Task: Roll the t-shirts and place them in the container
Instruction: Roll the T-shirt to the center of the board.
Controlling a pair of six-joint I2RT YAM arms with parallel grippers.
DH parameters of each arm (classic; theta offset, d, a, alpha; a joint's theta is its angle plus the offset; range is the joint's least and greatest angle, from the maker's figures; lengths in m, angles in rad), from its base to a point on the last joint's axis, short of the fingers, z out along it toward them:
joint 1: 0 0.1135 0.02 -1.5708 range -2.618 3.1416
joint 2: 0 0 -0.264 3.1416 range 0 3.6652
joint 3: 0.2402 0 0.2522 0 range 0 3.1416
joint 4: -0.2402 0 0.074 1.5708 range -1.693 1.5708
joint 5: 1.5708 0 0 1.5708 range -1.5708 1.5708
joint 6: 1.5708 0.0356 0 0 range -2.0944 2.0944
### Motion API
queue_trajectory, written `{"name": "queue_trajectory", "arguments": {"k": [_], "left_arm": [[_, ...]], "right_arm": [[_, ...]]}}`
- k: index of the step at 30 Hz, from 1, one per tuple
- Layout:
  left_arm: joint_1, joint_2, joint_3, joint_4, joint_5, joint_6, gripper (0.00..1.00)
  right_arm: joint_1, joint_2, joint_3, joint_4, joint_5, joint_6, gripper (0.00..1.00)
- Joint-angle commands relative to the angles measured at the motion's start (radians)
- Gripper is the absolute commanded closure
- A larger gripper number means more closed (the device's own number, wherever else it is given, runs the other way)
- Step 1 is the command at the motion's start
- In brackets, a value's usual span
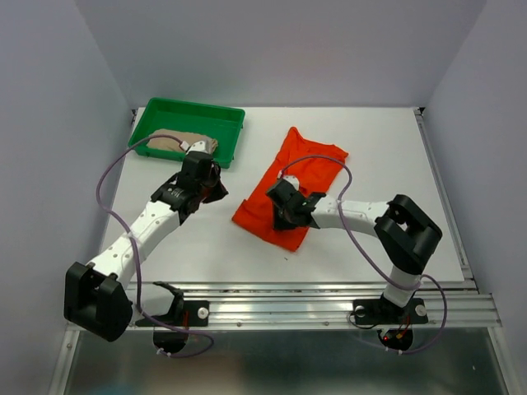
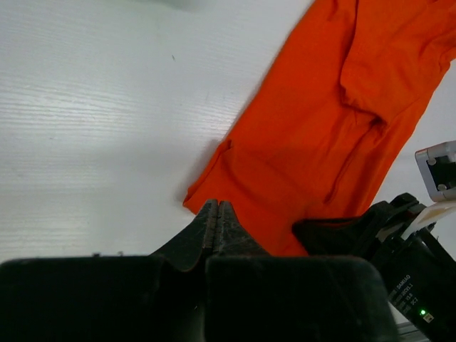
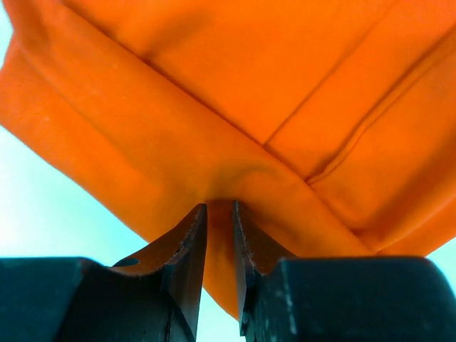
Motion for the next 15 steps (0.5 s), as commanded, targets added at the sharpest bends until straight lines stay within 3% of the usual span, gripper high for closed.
{"name": "queue_trajectory", "arguments": {"k": [1, 4, 5, 7, 15], "left_arm": [[0.036, -0.078, 0.029, -0.045, -0.045, 0.045, 1.0], [0.081, -0.1, 0.048, -0.086, -0.048, 0.068, 1.0], [0.114, -0.112, 0.058, -0.094, -0.043, 0.083, 1.0], [0.168, -0.126, 0.074, -0.111, -0.023, 0.101, 1.0], [0.3, -0.129, 0.095, -0.149, 0.044, 0.117, 1.0]], "right_arm": [[0.025, -0.029, 0.12, -0.114, 0.082, -0.018, 0.72], [0.036, -0.054, 0.173, -0.148, 0.144, -0.162, 0.58], [0.045, -0.052, 0.203, -0.175, 0.163, -0.232, 0.46], [0.056, -0.029, 0.249, -0.226, 0.204, -0.308, 0.34], [0.211, -0.006, 0.214, -0.186, 0.377, -0.605, 0.2]]}}
